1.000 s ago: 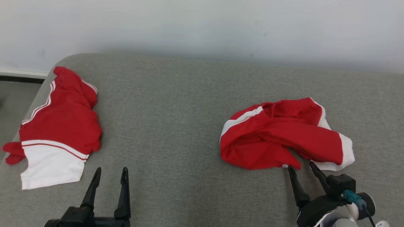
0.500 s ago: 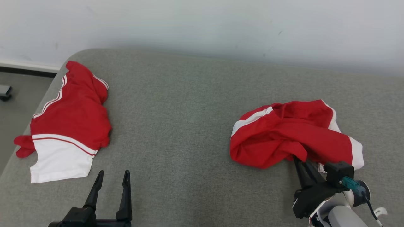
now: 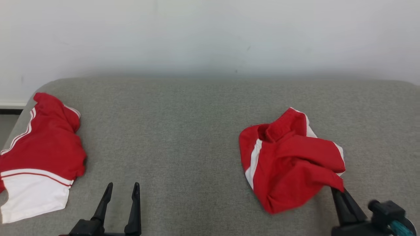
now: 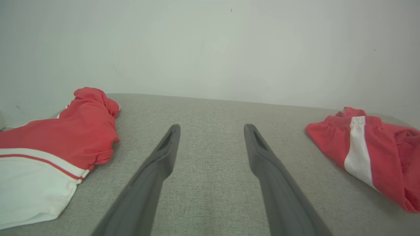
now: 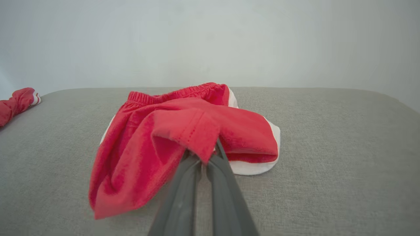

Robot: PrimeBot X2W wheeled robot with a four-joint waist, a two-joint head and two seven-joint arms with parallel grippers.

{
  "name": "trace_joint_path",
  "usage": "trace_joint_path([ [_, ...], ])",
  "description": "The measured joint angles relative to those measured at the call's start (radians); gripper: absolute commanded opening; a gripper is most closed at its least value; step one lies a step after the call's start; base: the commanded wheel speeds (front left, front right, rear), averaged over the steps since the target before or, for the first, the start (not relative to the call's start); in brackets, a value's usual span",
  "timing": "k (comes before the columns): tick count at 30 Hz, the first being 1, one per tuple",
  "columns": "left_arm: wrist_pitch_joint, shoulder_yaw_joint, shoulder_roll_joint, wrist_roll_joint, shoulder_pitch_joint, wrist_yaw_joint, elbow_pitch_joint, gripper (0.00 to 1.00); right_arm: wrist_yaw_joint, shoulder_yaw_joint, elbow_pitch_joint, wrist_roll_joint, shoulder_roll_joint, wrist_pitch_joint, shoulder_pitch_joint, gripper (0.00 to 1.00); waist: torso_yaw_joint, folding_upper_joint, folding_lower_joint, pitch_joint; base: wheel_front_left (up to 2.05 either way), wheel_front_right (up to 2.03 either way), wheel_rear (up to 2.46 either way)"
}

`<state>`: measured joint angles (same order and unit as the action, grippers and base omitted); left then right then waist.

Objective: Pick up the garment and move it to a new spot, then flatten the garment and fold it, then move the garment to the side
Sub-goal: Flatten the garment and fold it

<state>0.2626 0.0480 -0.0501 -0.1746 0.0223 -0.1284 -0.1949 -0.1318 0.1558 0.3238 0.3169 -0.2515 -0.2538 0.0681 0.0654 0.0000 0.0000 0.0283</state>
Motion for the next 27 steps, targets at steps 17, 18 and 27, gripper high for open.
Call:
trace_joint_path([
  [17,0.0,-0.017,0.0,-0.007,-0.017,0.001,-0.002,1.0,0.0,-0.164,-0.132,-0.043,0.051,0.029,-0.121,1.0,-0.031,0.0,0.0,-0.017,0.0,0.0,0.0],
  [18,0.0,-0.018,0.0,-0.006,-0.017,0.001,-0.002,1.0,0.0,-0.158,-0.141,-0.049,0.058,0.024,-0.116,1.0,-0.029,0.0,-0.0001,-0.019,0.0,0.0,0.0],
  [27,0.0,-0.034,0.0,0.008,-0.018,0.001,0.009,1.0,0.0,-0.135,-0.208,-0.072,0.116,-0.004,-0.09,1.0,-0.004,0.0,0.0,-0.026,0.0,0.0,0.0],
])
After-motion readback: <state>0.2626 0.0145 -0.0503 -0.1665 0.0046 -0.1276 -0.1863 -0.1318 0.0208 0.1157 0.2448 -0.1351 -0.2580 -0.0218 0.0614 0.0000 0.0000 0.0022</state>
